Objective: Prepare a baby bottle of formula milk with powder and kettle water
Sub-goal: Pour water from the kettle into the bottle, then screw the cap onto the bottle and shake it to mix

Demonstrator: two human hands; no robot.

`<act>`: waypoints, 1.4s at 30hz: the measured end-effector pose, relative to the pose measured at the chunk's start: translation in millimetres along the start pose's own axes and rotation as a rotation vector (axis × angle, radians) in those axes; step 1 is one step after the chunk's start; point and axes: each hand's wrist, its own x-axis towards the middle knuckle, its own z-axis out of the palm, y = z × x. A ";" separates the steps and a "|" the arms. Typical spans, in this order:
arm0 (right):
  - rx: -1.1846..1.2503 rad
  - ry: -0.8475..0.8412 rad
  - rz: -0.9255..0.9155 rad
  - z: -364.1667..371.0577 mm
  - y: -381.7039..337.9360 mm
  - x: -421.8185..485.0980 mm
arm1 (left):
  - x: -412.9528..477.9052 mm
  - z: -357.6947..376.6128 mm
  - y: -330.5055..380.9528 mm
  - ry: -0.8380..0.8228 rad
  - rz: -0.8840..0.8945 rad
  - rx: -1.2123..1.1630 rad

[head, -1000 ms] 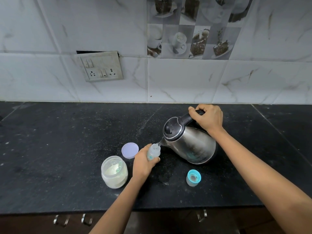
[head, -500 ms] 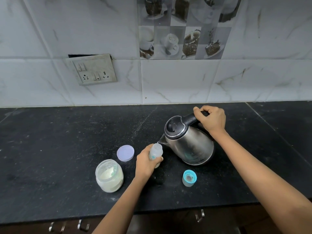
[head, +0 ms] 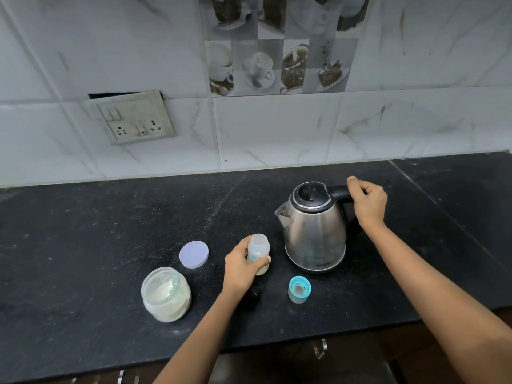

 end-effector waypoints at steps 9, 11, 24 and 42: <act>0.087 0.082 0.168 -18.3 34.0 -4.1 | -8.9 -3.1 -8.1 0.011 -0.005 0.028; 0.094 0.082 0.186 -18.6 35.8 -6.6 | -11.2 -5.2 -12.2 0.021 -0.001 0.021; -0.146 -0.306 -0.229 -4.8 46.4 -176.0 | -33.1 -12.5 -31.6 0.111 -0.015 0.029; -0.067 -0.660 0.264 24.2 47.2 -195.4 | -87.3 38.2 -28.7 -0.152 0.102 0.258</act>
